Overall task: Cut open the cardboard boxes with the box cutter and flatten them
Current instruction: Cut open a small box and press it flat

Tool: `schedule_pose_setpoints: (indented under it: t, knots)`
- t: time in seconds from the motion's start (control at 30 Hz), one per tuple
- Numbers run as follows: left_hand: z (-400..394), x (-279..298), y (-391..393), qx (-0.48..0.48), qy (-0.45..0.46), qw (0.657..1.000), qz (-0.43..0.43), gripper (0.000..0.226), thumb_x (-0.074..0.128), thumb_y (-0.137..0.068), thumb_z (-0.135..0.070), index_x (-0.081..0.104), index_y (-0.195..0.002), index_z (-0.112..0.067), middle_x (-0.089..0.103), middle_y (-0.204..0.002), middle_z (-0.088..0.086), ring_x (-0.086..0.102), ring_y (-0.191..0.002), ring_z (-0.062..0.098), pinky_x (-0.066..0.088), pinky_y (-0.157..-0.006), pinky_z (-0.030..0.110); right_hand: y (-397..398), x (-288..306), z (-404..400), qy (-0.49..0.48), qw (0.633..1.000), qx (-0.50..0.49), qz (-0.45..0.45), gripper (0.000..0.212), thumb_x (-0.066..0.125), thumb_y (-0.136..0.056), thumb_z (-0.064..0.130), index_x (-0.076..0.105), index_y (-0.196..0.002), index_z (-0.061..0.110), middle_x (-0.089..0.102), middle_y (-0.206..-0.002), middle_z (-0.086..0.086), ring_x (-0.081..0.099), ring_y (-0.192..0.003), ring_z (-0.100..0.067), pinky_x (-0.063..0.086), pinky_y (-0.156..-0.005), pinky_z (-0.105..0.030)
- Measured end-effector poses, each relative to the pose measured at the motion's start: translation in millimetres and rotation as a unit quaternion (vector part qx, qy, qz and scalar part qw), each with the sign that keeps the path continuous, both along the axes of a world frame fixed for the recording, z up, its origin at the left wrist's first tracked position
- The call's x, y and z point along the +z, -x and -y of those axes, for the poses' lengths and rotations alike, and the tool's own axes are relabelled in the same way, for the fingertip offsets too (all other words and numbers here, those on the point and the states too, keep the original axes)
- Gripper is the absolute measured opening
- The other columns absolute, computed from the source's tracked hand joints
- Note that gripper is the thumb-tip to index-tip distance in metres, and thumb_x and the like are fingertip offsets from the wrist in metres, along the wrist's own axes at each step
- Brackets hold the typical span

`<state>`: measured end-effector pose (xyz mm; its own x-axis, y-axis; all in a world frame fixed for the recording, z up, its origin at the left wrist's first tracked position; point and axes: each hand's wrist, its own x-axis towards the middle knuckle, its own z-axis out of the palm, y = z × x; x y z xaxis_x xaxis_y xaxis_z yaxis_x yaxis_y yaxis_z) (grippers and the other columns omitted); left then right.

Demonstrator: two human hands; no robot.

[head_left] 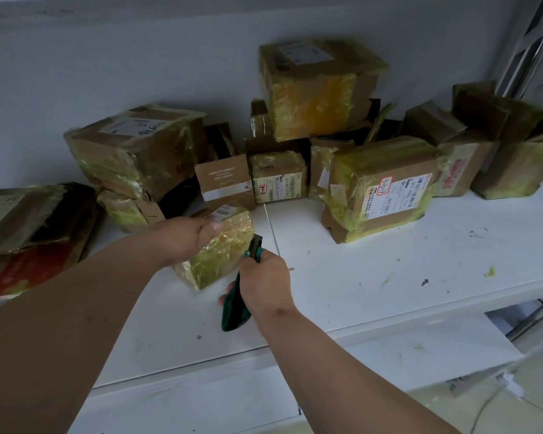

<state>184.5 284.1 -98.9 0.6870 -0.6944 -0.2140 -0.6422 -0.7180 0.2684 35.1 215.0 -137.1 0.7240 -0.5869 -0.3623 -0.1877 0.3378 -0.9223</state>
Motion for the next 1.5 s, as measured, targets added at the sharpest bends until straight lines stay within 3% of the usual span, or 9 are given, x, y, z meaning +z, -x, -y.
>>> schedule_pose_setpoints:
  t: [0.17,0.37,0.57,0.87,1.03,1.17,1.27,1.37,1.5]
  knots:
    - [-2,2,-1,-0.015,-0.009,1.000,0.000,0.057,0.026,-0.103,-0.050,0.033,-0.152,-0.021,0.037,-0.155,0.002,0.035,-0.141,0.023,0.029,-0.111,0.030,-11,-7,-8,0.047,0.999,-0.015,-0.018,0.025,0.048,-0.075,0.033,0.056,-0.088,0.014,0.068,-0.090,-0.021,0.070,-0.080,-0.040,0.060,-0.073,-0.055]
    - [-2,-1,-2,-0.023,-0.015,1.000,-0.004,0.063,0.026,-0.100,-0.056,0.029,-0.153,-0.023,0.032,-0.158,0.000,0.030,-0.144,0.022,0.025,-0.114,0.031,7,2,-7,-0.015,1.000,0.007,0.001,0.014,0.048,-0.100,0.013,0.055,-0.103,0.002,0.059,-0.084,-0.020,0.061,-0.045,-0.024,0.061,-0.063,-0.050]
    - [-4,-3,-2,-0.036,-0.024,0.999,0.017,0.064,0.024,-0.100,-0.057,0.028,-0.154,-0.023,0.032,-0.158,0.000,0.031,-0.144,0.022,0.026,-0.113,0.030,14,1,-13,-0.023,1.000,0.011,0.014,0.013,0.045,-0.101,0.011,0.057,-0.102,0.007,0.057,-0.082,-0.020,0.059,-0.051,-0.026,0.053,-0.045,-0.029]
    - [-6,-6,-5,-0.021,-0.011,1.000,0.014,0.063,0.025,-0.099,-0.060,0.035,-0.151,-0.026,0.039,-0.154,0.000,0.037,-0.141,0.024,0.032,-0.114,0.038,1,-6,-39,0.073,0.994,0.072,-0.021,0.018,0.043,-0.083,0.018,0.058,-0.091,0.012,0.065,-0.082,-0.023,0.069,-0.071,-0.044,0.059,-0.066,-0.057]
    - [-8,-4,-3,-0.003,0.005,1.000,0.009,0.064,0.027,-0.098,-0.060,0.034,-0.152,-0.026,0.037,-0.155,-0.001,0.034,-0.142,0.023,0.030,-0.115,0.039,15,-7,-28,0.023,0.991,0.131,0.013,0.021,0.040,-0.098,0.008,0.057,-0.108,0.011,0.057,-0.066,-0.016,0.058,-0.044,-0.027,0.054,-0.044,-0.030]
    - [-24,9,-8,0.006,0.073,0.986,-0.151,0.075,0.053,-0.088,-0.061,0.027,-0.153,-0.032,0.032,-0.157,-0.005,0.033,-0.142,0.018,0.029,-0.113,0.034,17,-6,-3,0.047,0.987,0.151,-0.008,0.027,0.041,-0.101,0.010,0.058,-0.121,0.014,0.060,-0.062,-0.014,0.056,-0.040,-0.025,0.046,-0.041,-0.023]
    - [-43,18,-15,-0.015,0.051,0.969,-0.241,0.094,0.074,-0.057,-0.074,0.039,-0.140,-0.049,0.031,-0.156,-0.013,0.030,-0.141,0.010,0.024,-0.117,0.033,15,-5,9,0.028,0.991,0.130,0.000,0.023,0.042,-0.101,0.008,0.058,-0.117,0.011,0.061,-0.063,-0.016,0.056,-0.042,-0.026,0.046,-0.043,-0.024]
    - [-51,10,-16,-0.024,0.045,0.983,-0.176,0.061,0.063,-0.074,-0.066,0.044,-0.132,-0.060,0.030,-0.155,-0.020,0.028,-0.143,0.011,0.022,-0.119,0.038,12,-9,11,-0.001,0.993,0.115,0.005,0.021,0.042,-0.102,0.009,0.057,-0.117,0.011,0.060,-0.061,-0.016,0.055,-0.045,-0.027,0.049,-0.047,-0.029]
    - [-43,1,-4,-0.049,0.059,0.993,-0.088,0.050,0.053,-0.091,-0.053,0.042,-0.140,-0.051,0.028,-0.155,-0.021,0.024,-0.145,0.008,0.020,-0.115,0.026,16,-19,9,-0.011,0.993,0.118,-0.003,0.027,0.041,-0.104,0.011,0.058,-0.124,0.017,0.059,-0.057,-0.013,0.056,-0.046,-0.027,0.048,-0.049,-0.031]
